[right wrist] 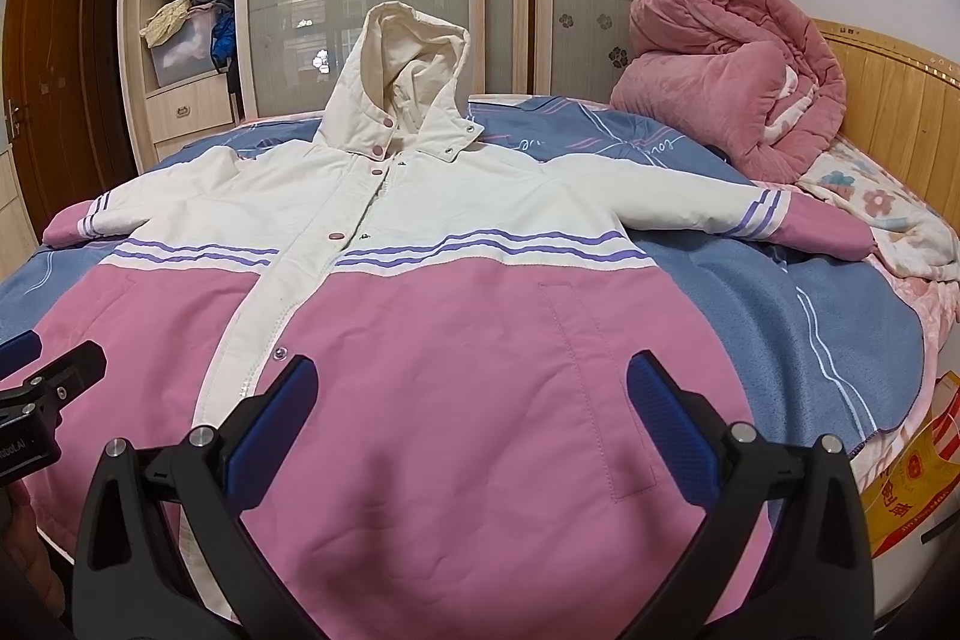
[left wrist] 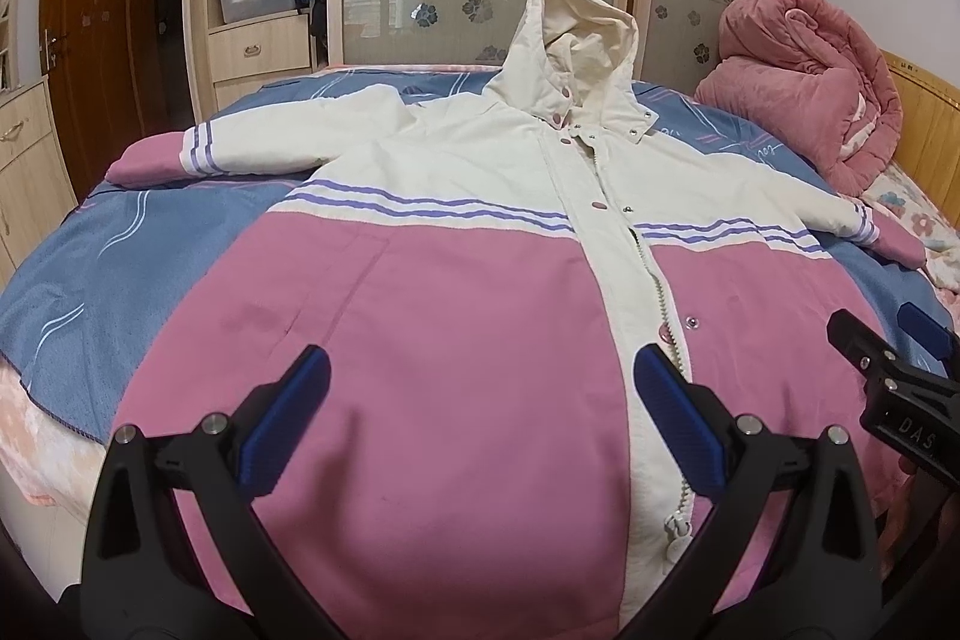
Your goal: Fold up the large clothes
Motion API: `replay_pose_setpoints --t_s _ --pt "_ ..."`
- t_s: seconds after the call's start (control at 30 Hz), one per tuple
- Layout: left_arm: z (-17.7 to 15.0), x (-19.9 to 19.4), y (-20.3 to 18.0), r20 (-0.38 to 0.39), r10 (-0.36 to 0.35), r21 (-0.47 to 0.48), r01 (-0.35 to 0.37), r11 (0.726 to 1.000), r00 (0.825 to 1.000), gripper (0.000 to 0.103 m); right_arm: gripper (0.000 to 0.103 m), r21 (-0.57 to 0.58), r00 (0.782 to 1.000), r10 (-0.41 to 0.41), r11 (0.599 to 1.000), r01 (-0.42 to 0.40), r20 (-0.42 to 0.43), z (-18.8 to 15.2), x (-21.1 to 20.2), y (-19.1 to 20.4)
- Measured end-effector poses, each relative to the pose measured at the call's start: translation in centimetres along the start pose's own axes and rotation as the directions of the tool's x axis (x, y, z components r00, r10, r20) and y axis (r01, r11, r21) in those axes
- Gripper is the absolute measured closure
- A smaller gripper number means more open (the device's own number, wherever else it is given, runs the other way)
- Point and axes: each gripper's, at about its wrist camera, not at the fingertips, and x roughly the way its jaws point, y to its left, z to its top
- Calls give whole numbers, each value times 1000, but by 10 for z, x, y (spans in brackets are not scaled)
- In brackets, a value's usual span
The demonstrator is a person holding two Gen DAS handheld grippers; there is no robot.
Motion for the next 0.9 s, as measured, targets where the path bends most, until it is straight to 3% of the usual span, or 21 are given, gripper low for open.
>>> replay_pose_setpoints --t_s 0.3,0.43,0.6,0.67,0.77,0.9 --pt "2 -4 5 30 6 -10 -6 1000 1000 2 1 6 1000 -1 1000 1 2 0 0 -2" --pt "0 1 9 -11 -28 -27 28 999 1000 2 1 24 1000 -5 1000 5 9 3 -3 -7" --pt "4 -8 -3 -9 -16 65 17 998 1000 2 1 86 993 15 996 -25 117 17 -27 -23" --pt "13 -15 -6 -3 -24 73 24 997 1000 2 1 122 989 38 991 -55 145 28 -40 -34" --pt "38 -21 -10 -2 -41 57 41 997 999 2 1 166 983 144 973 -162 115 51 -53 -63" --pt "82 -30 -20 114 -43 98 32 995 993 2 1 272 982 157 945 -179 104 75 -65 -120"
